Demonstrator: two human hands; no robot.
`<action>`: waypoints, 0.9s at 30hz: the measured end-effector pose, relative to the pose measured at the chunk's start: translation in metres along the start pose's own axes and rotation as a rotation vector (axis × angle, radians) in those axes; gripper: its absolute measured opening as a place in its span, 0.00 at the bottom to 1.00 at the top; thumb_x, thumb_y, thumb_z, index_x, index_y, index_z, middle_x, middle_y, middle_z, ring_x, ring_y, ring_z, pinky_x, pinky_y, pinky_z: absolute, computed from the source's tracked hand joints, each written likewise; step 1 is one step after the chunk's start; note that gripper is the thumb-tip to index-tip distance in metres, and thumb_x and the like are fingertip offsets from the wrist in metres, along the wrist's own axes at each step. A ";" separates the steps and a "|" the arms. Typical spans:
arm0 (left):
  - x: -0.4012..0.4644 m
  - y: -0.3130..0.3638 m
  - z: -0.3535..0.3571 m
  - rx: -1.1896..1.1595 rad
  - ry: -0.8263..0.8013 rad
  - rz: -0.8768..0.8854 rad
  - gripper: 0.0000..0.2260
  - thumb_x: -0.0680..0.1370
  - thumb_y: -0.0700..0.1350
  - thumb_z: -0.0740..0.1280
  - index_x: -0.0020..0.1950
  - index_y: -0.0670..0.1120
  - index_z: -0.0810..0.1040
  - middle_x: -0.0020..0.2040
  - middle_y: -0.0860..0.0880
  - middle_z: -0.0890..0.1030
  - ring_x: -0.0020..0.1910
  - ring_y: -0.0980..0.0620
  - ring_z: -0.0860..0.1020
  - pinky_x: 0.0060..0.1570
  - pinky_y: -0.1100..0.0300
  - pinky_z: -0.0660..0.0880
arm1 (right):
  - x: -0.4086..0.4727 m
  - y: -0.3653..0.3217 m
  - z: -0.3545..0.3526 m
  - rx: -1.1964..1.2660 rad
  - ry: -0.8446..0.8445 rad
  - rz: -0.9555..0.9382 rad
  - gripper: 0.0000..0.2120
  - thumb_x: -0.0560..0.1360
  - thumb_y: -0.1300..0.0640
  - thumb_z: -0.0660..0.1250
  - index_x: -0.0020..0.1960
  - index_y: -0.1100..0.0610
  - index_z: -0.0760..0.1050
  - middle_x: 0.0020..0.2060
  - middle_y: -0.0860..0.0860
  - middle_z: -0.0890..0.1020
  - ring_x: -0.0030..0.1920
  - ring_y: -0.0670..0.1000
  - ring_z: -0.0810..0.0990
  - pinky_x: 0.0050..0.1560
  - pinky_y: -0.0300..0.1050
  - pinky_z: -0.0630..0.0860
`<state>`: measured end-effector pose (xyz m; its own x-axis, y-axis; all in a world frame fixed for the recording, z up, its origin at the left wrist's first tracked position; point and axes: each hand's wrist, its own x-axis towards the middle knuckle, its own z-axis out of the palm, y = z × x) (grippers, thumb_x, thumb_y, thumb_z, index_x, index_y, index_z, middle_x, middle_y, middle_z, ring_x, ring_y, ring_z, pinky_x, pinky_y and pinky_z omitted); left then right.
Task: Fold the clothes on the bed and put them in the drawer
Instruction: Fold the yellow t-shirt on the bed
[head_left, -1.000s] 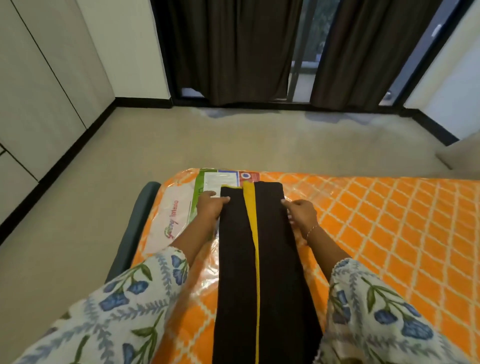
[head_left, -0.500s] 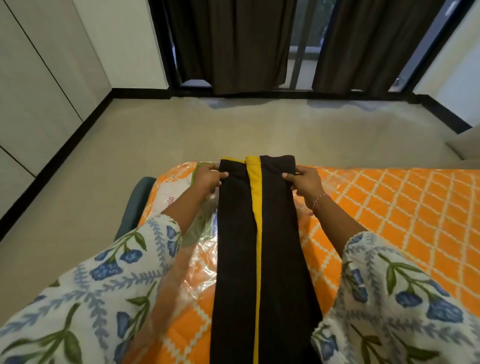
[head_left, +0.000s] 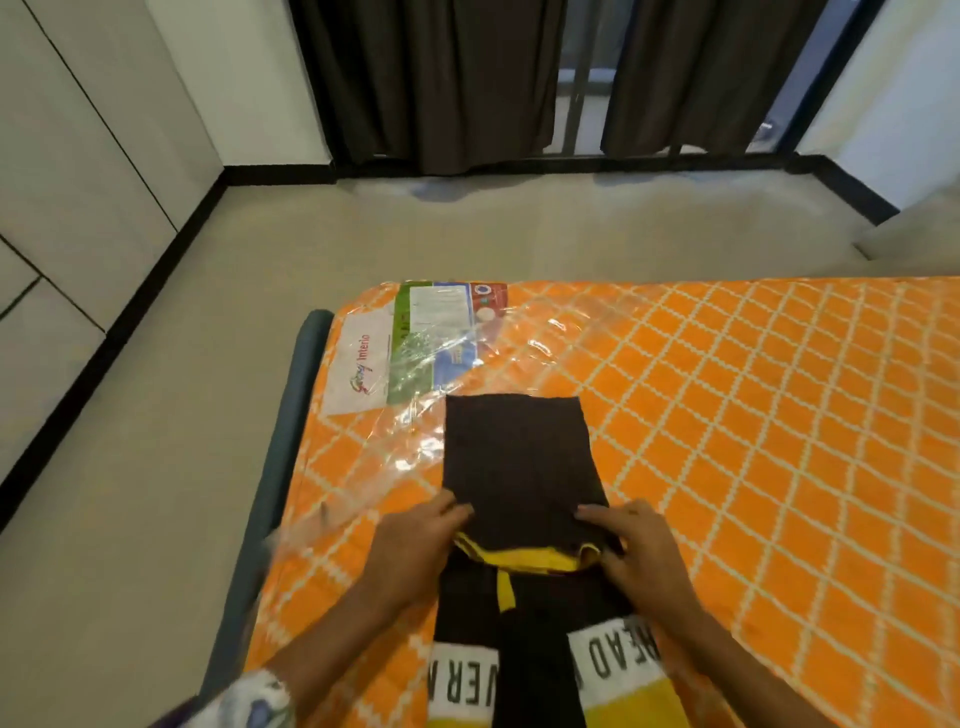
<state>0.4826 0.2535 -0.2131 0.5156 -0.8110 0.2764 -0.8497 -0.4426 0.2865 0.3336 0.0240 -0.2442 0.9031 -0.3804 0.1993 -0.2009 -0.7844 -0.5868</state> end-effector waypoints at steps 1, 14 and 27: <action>-0.007 0.004 0.006 0.057 -0.034 0.039 0.14 0.67 0.51 0.59 0.47 0.53 0.81 0.41 0.53 0.80 0.28 0.56 0.78 0.22 0.67 0.66 | -0.010 0.005 0.007 -0.127 -0.045 -0.096 0.18 0.67 0.52 0.61 0.54 0.48 0.82 0.49 0.45 0.84 0.45 0.46 0.71 0.43 0.34 0.63; -0.027 0.022 -0.007 0.066 -0.432 -0.121 0.15 0.79 0.44 0.61 0.65 0.50 0.75 0.60 0.52 0.75 0.55 0.53 0.76 0.41 0.64 0.68 | -0.036 -0.004 -0.030 -0.387 -0.380 -0.168 0.23 0.73 0.64 0.67 0.66 0.49 0.75 0.65 0.48 0.77 0.64 0.55 0.74 0.59 0.50 0.69; 0.121 -0.044 0.026 -0.438 -0.049 -0.989 0.21 0.80 0.57 0.58 0.47 0.39 0.77 0.45 0.41 0.78 0.48 0.40 0.78 0.44 0.55 0.70 | 0.142 0.006 -0.006 -0.032 -0.103 0.576 0.22 0.79 0.41 0.57 0.39 0.60 0.68 0.39 0.58 0.73 0.43 0.60 0.74 0.39 0.48 0.65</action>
<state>0.5799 0.1646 -0.2160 0.9379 -0.1884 -0.2913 0.0584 -0.7419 0.6680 0.4584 -0.0383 -0.2147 0.6768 -0.7016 -0.2228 -0.6803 -0.4806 -0.5534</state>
